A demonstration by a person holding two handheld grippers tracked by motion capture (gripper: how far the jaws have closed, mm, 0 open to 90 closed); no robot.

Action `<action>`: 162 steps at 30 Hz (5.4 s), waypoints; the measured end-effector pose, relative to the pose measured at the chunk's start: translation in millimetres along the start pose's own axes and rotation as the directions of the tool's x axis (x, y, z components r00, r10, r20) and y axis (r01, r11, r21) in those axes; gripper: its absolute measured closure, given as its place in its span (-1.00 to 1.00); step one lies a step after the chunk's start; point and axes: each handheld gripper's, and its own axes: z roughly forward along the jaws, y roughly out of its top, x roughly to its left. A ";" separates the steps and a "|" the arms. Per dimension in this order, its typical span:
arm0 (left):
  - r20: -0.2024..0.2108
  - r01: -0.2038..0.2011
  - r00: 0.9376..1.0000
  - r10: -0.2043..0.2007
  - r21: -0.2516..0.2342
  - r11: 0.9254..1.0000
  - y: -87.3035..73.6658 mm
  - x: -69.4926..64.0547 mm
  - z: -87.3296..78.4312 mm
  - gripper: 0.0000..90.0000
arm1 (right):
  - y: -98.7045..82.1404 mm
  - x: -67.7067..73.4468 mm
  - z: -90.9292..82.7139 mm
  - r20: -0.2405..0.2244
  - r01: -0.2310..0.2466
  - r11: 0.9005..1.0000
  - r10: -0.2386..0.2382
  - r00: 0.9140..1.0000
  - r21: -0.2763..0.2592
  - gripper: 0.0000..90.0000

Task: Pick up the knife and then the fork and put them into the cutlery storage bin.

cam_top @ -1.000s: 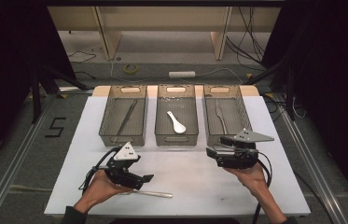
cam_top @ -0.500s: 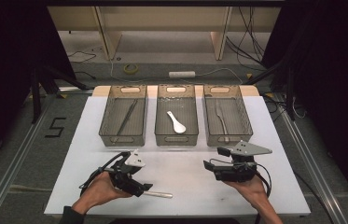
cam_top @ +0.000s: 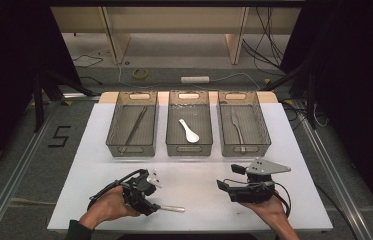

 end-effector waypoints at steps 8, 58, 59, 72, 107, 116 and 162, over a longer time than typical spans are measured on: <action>-0.010 -0.026 1.000 0.027 0.086 0.996 3.6 -3.1 7.8 0.18 | -1.9 -0.2 -0.8 0.002 -0.004 1.000 0.004 1.000 0.008 -0.42; 0.093 -0.070 0.994 0.060 0.110 0.991 8.2 -2.0 12.3 0.86 | -2.6 1.3 1.6 -0.014 0.010 1.000 -0.010 1.000 0.028 -0.41; 0.106 -0.064 0.993 0.053 0.105 0.992 8.5 -2.6 11.6 0.86 | -2.7 1.5 1.8 -0.017 0.011 1.000 -0.011 1.000 0.028 -0.41; 0.114 -0.039 0.993 0.036 0.027 0.999 18.0 -10.0 -4.0 0.86 | -2.0 7.7 4.6 -0.044 0.038 0.999 -0.037 0.998 0.030 -0.42; 0.187 -0.069 0.980 0.072 -0.024 0.997 66.2 -16.0 -14.6 0.86 | -7.1 68.3 43.9 -0.098 0.450 0.880 -0.440 0.893 0.150 -0.36; 0.201 -0.098 0.974 0.101 -0.023 0.995 74.3 -25.0 -16.3 0.86 | -10.8 78.6 53.1 -0.109 0.543 0.820 -0.532 0.839 0.182 -0.12; 0.069 0.012 0.998 0.005 -0.241 0.971 70.4 -14.2 -37.9 -0.23 | -18.9 76.6 54.8 -0.118 0.752 0.600 -0.755 0.645 0.272 0.95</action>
